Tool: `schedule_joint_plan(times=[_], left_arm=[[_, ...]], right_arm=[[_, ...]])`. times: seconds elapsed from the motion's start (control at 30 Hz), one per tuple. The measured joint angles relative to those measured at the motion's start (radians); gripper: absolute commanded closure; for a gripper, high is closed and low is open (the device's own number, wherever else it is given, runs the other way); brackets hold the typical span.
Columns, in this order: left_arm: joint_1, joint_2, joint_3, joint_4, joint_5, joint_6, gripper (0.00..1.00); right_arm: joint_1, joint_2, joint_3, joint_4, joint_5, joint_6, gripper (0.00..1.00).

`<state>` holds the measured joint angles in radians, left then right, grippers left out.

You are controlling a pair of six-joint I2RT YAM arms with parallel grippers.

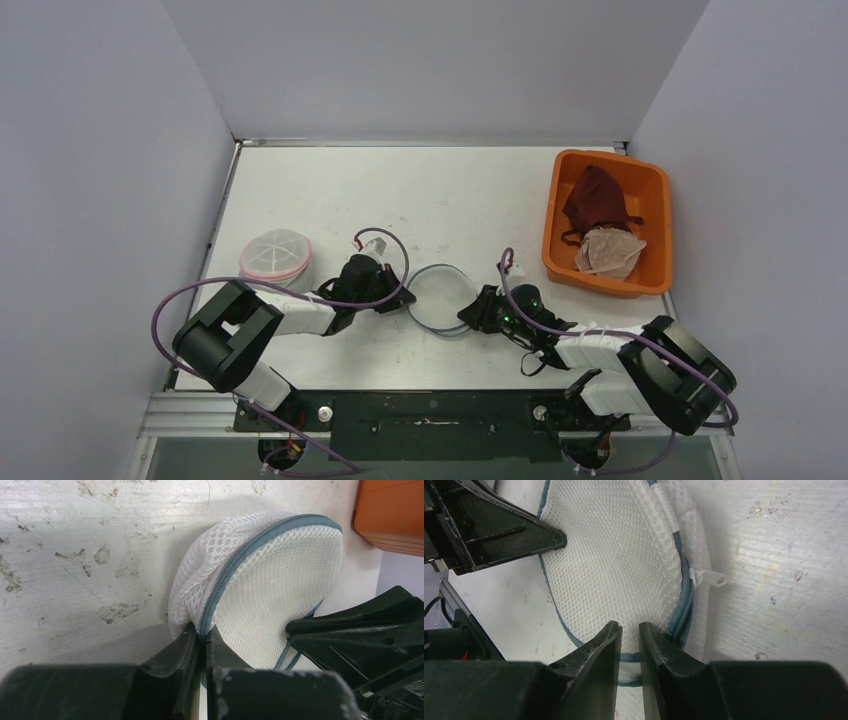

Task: Unzip the laundry bag and remove the bra
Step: Pick up the laundry bag at the center of the board.

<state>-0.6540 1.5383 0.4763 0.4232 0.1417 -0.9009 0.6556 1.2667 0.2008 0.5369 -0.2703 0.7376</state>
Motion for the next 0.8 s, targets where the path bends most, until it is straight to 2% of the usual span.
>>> schedule_joint_plan(times=[0.1,0.3,0.53,0.7,0.8], left_arm=[[-0.001,0.002,0.002,0.005,0.0,0.0,0.98],[-0.006,-0.03,0.003,-0.024,-0.008,-0.002,0.7],[-0.008,-0.219,0.003,-0.181,-0.05,0.018,0.54],[-0.008,-0.362,0.006,-0.298,-0.095,0.036,0.5],[-0.009,-0.426,0.017,-0.341,-0.128,0.049,0.53]], right_arm=[[0.0,0.03,-0.026,0.075,0.019,0.018,0.77],[0.001,0.042,-0.031,0.116,0.055,0.027,0.76],[0.001,0.039,-0.004,0.063,0.084,0.019,0.75],[0.002,0.037,0.015,0.028,0.093,0.008,0.75],[0.008,0.037,0.023,0.015,0.1,0.002,0.75]])
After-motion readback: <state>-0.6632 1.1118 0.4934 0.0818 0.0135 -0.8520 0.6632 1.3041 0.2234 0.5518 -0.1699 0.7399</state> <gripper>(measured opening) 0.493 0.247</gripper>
